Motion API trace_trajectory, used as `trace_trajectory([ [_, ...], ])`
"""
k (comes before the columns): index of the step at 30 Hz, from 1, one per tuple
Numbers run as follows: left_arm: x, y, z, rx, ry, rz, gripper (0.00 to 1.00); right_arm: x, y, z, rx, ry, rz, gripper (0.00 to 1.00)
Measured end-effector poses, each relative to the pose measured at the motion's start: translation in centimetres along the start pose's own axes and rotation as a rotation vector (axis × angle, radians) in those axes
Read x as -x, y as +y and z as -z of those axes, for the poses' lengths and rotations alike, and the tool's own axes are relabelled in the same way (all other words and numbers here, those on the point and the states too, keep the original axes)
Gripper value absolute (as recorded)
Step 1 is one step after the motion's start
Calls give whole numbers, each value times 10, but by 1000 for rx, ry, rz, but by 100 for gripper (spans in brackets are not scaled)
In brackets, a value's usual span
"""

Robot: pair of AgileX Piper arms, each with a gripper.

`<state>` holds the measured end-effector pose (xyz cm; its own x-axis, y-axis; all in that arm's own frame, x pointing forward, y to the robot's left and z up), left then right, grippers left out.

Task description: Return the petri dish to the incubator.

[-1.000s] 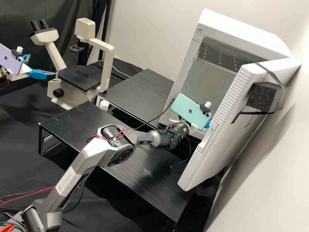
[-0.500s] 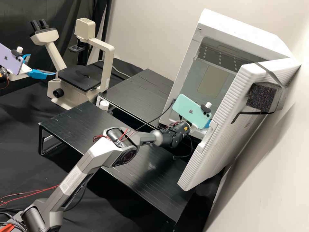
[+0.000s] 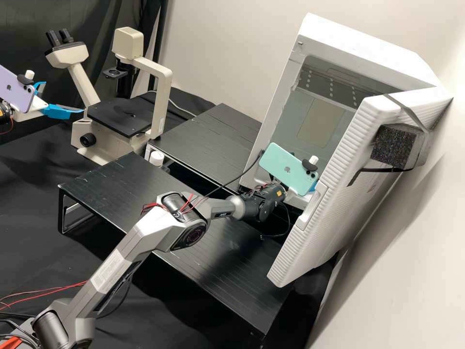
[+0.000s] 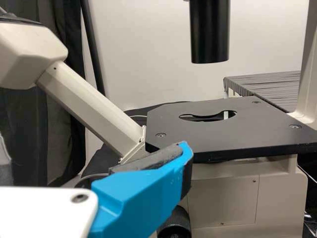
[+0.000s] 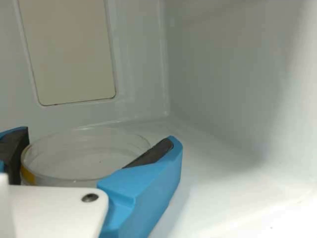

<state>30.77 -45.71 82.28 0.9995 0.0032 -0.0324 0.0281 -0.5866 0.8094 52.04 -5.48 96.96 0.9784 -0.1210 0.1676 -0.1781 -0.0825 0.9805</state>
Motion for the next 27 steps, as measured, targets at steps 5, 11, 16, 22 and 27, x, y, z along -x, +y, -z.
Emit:
trace_trajectory([
  [5, 0, 0, 0, 0, 0, 0, 100, 5, -4, -4, 41, 7, -12, 100],
  [11, 0, 0, 0, 0, 0, 0, 100, 23, -7, -7, 61, 39, -24, 100],
  [16, 0, 0, 0, 0, 0, 0, 100, 46, 2, -15, 53, 50, -50, 100],
  [22, 0, 0, 0, 0, 0, 0, 100, 92, 13, -31, 12, 63, -107, 100],
  [27, 0, 0, 0, 0, 0, 0, 100, 142, 9, -38, -58, 102, -232, 100],
])
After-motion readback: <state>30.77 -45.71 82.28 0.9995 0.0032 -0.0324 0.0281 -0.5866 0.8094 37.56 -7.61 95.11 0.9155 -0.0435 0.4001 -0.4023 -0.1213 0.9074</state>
